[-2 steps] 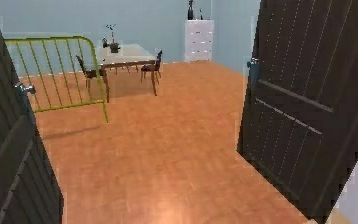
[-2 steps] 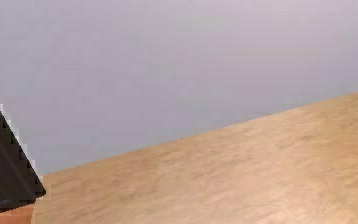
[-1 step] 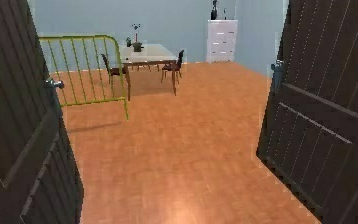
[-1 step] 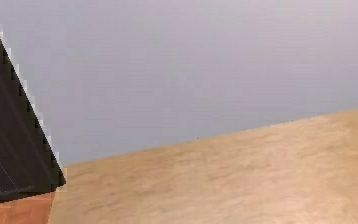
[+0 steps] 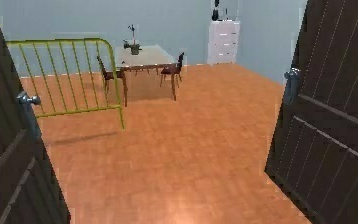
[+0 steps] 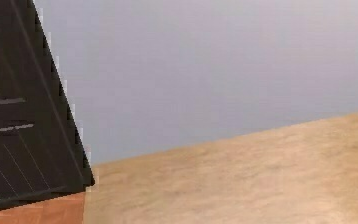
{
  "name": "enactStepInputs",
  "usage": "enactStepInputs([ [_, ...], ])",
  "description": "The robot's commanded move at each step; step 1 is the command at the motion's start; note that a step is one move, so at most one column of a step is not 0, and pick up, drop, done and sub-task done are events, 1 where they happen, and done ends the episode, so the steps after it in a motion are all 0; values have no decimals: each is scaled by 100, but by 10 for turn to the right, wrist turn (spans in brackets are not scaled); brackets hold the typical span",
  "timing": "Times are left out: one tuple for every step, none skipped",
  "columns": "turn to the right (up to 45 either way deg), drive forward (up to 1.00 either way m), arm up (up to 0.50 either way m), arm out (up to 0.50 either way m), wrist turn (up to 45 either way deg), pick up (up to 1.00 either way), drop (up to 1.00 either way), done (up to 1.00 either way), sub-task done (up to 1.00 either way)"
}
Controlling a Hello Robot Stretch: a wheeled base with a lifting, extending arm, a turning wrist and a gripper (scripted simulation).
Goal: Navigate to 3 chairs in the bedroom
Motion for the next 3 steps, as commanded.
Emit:
enactStepInputs([
  [30, 0, 0, 0, 0, 0, 0, 0, 0],
  [-180, 0, 0, 0, 0, 0, 0, 0, 0],
  [0, 30, 0, 0, 0, 0, 0, 0, 0],
])
